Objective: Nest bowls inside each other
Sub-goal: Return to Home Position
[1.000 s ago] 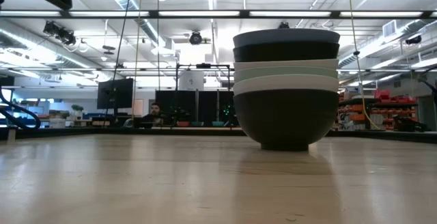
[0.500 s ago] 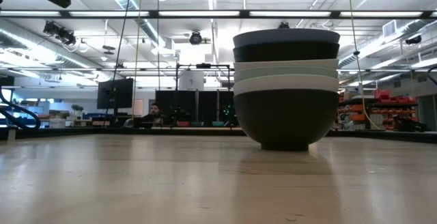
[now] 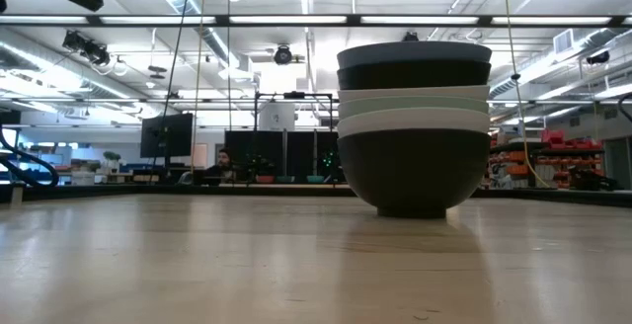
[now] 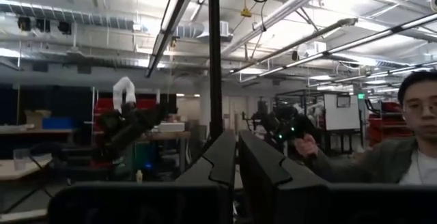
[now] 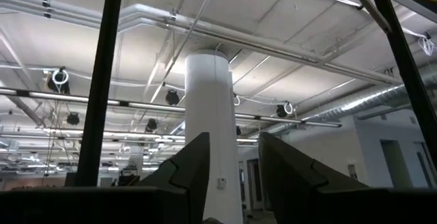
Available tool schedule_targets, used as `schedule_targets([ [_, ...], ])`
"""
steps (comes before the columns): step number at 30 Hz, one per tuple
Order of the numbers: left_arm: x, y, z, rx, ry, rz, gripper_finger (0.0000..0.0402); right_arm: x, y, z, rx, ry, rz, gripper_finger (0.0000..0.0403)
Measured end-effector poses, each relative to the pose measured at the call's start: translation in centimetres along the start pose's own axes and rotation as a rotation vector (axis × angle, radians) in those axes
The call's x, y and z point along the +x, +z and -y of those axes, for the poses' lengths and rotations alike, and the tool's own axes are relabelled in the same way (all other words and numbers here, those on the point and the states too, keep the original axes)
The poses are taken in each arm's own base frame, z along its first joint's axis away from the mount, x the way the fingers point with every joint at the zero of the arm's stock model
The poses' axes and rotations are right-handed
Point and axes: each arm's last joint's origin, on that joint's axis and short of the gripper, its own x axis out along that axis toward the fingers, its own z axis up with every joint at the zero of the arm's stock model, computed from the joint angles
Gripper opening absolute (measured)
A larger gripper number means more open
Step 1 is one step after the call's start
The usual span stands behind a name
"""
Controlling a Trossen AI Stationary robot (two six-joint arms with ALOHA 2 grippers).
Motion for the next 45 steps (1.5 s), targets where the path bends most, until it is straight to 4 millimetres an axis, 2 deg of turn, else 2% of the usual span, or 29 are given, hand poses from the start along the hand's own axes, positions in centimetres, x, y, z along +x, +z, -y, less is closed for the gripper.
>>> schedule_targets([
  [11,0.0,0.8,-0.1,0.116,0.014,0.079,0.0035,-0.3,-0.8,0.1,-0.008,-0.002,-0.008,0.0133],
  [21,0.0,0.7,0.0,0.088,-0.018,0.079,0.0023,-0.5,-1.6,0.2,-0.007,-0.001,-0.052,0.0133],
  [33,0.0,-0.7,0.2,0.039,-0.052,-0.066,0.0036,-0.7,-3.4,0.3,0.019,0.023,-0.244,0.0133],
  [40,-0.2,-1.7,0.3,0.016,-0.059,-0.166,0.0029,-1.0,-4.2,0.4,-0.007,0.016,-0.331,0.0133],
  [45,-0.2,-1.7,0.3,0.018,-0.059,-0.17,0.0025,-1.1,-4.4,1.0,-0.068,-0.09,-0.351,0.0133],
])
